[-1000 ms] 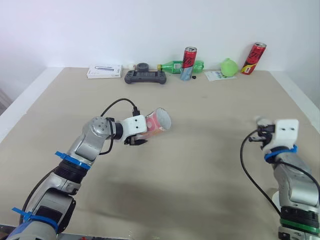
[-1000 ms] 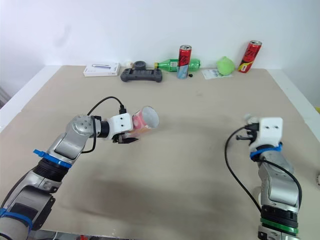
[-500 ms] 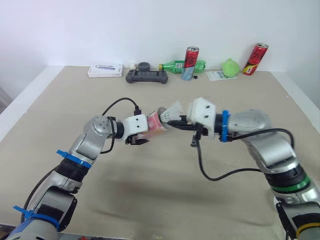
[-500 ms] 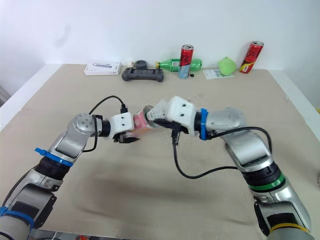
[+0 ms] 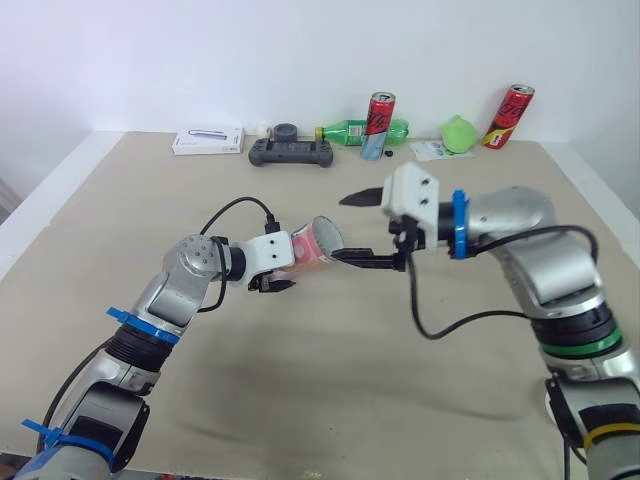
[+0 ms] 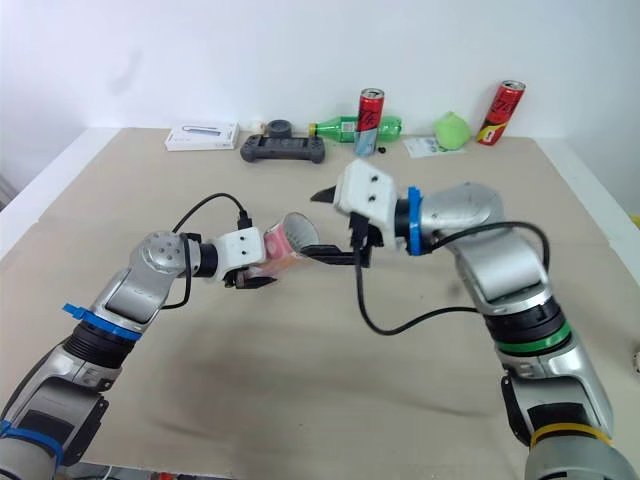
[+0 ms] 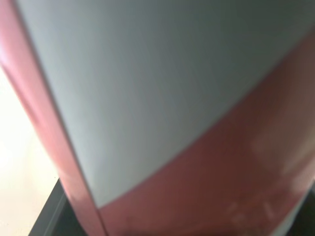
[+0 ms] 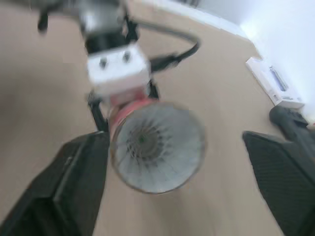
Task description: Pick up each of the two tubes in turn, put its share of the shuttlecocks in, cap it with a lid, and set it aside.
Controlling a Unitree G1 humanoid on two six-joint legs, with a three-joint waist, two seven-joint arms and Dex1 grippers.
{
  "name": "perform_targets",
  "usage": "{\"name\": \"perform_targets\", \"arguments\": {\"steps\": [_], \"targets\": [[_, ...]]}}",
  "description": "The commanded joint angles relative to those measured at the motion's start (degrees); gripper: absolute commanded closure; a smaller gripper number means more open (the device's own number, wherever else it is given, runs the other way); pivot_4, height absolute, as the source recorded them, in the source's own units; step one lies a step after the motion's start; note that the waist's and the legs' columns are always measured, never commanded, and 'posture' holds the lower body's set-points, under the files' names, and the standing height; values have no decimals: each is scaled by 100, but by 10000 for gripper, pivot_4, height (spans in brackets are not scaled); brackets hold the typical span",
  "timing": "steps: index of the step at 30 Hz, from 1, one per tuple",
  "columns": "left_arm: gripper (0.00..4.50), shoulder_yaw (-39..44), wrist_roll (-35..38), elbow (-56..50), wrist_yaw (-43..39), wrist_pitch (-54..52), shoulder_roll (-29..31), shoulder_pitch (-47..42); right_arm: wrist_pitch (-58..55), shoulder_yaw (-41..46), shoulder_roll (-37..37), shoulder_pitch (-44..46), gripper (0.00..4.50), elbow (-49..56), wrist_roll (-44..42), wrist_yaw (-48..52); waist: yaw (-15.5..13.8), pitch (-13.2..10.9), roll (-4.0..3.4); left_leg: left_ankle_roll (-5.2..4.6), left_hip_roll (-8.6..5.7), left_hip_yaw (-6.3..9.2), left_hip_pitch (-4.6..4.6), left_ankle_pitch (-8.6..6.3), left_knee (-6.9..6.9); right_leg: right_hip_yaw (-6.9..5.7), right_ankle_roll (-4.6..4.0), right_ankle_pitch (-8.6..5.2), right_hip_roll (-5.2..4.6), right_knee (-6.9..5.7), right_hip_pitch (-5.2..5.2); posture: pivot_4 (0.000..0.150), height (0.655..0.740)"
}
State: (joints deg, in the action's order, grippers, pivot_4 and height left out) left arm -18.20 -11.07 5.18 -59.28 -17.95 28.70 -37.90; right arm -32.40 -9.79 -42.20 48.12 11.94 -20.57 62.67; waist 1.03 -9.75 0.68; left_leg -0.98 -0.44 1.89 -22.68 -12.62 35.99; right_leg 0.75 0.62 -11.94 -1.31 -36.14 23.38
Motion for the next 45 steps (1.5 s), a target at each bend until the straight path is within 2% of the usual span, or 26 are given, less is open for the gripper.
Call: {"name": "perform_targets", "arguments": {"steps": [1,2,3,4,5,6,11,19,22,27,34,40,45], "targets": [[15749,-346,2,231,-174,-59,-26,167,32,53,-13,509,5493,-543,30,247,1,0,0,-1,0,-1,1,0,0,0,-1,0,0,0,0,1500,7400],[15749,-349,-3,256,-174,-45,-29,152,122,-51,37,622,10680,-737,147,267,2,0,0,-1,0,-2,2,-1,0,-1,-1,-1,1,0,-1,1500,7400],[15749,-353,-5,264,-174,-49,-40,136,178,-199,102,720,12782,-860,249,318,5,0,0,-1,1,-3,2,-1,1,-1,-1,-1,1,-1,-1,1500,7400],[15749,-360,-8,267,-174,-54,-51,123,206,-351,174,799,16726,-932,317,389,8,0,0,-1,0,-8,4,0,1,0,-1,0,0,-2,-1,1500,7400],[15749,-367,-13,273,-173,-53,-63,106,212,-544,258,889,22452,-1007,399,485,8,1,-1,0,2,-11,6,0,2,1,-10,-5,0,-2,-1,1500,7400],[15749,-371,-16,284,-174,-47,-71,91,235,-717,330,971,23506,-1097,506,574,8,1,-2,0,3,-11,9,0,1,1,-14,-8,2,-5,-2,1500,7400],[15749,-369,-15,254,-189,-68,-87,52,777,-1842,679,1446,44677,-1929,1567,925,-1,1,-4,0,2,-9,7,0,7,0,-2,0,2,-15,1,1500,7400],[15749,-362,-9,119,-141,-141,-82,146,1707,-2643,1465,1752,44677,-2930,2510,1150,9,2,-5,-1,-3,-7,4,0,18,4,-2,0,0,-20,0,1500,7400],[15749,-367,-4,57,-112,-185,-81,190,1919,-2675,1785,1746,44677,-3129,2650,1175,24,5,-3,-1,4,-4,21,0,18,6,-7,-3,4,-33,-5,1500,7400],[15749,-374,0,-11,-78,-258,-108,230,1987,-2329,1904,1756,44677,-3129,2587,1252,34,7,-7,0,9,-8,45,0,18,15,-24,-14,9,-71,-4,1500,7400],[15749,-292,37,-11,-30,-258,-128,332,1290,-1183,1041,1869,44677,-2129,1827,1697,-1,2,-12,2,18,4,35,1,19,-2,-43,-27,26,-91,4,1500,7400],[15749,-118,147,15,-14,-184,-101,362,611,-568,433,1708,44677,-1392,1344,1782,7,1,-10,-6,-9,12,25,-8,27,9,-25,-37,-10,-87,7,1500,7400],[15749,209,437,-12,160,3,-285,242,384,-144,-256,1220,44677,-1064,1111,1822,-27,-2,-5,-6,-9,11,22,-9,28,2,-26,-38,-9,-86,6,1500,7400]]}}
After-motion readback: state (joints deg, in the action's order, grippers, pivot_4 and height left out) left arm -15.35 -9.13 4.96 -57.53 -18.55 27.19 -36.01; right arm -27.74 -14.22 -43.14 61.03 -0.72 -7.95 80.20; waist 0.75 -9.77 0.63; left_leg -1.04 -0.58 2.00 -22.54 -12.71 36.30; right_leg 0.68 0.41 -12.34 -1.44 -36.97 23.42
